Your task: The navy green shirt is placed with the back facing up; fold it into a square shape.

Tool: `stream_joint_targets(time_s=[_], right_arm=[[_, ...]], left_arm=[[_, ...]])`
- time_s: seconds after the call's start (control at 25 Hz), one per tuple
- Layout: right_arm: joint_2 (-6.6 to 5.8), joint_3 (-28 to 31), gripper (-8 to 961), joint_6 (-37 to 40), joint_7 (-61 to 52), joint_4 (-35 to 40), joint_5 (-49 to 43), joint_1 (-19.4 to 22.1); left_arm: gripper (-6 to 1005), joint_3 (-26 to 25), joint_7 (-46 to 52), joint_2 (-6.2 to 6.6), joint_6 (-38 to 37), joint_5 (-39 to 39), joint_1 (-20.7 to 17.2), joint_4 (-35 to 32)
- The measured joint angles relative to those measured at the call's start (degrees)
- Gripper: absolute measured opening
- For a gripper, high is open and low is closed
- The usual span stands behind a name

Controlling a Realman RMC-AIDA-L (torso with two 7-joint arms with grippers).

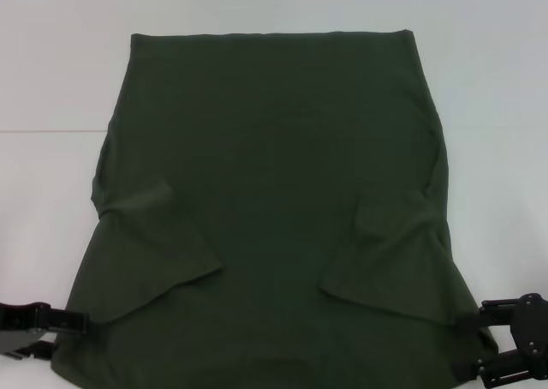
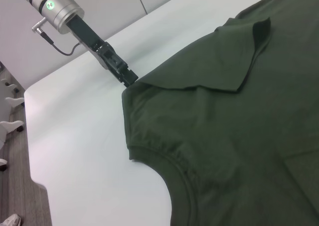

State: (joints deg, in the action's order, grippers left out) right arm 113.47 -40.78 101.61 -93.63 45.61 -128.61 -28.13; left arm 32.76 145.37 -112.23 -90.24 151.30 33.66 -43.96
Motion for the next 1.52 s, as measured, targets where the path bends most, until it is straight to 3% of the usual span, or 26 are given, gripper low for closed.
stream_joint_targets(time_s=[0.4,0.8,1.08,1.44,1.52], right_arm=[[0.0,0.0,910,-0.1,-0.1,0.0,0.0,0.0],[-0.09,0.0,909,-0.2,-0.2,0.0,0.0,-0.2],[-0.02,0.0,909,-0.5,-0.6,0.1,0.1,-0.3],[-0.18,0.6,908,-0.2,-1.5,0.4,0.4,-0.4],[-0.15,0.7,908,-0.2,-1.5,0.4,0.4,-0.4]], left_arm=[[937,-0.1,0.0,0.31,-0.4,-0.2,-0.1,0.1],[936,0.3,-0.1,-0.71,-1.3,-1.0,1.3,0.4],[872,0.4,-0.7,-1.32,-1.4,-1.0,2.4,0.4],[789,5.4,-1.5,-1.99,0.8,0.1,1.9,-1.9],[709,5.5,-1.5,-2.01,1.2,0.2,1.8,-1.9]])
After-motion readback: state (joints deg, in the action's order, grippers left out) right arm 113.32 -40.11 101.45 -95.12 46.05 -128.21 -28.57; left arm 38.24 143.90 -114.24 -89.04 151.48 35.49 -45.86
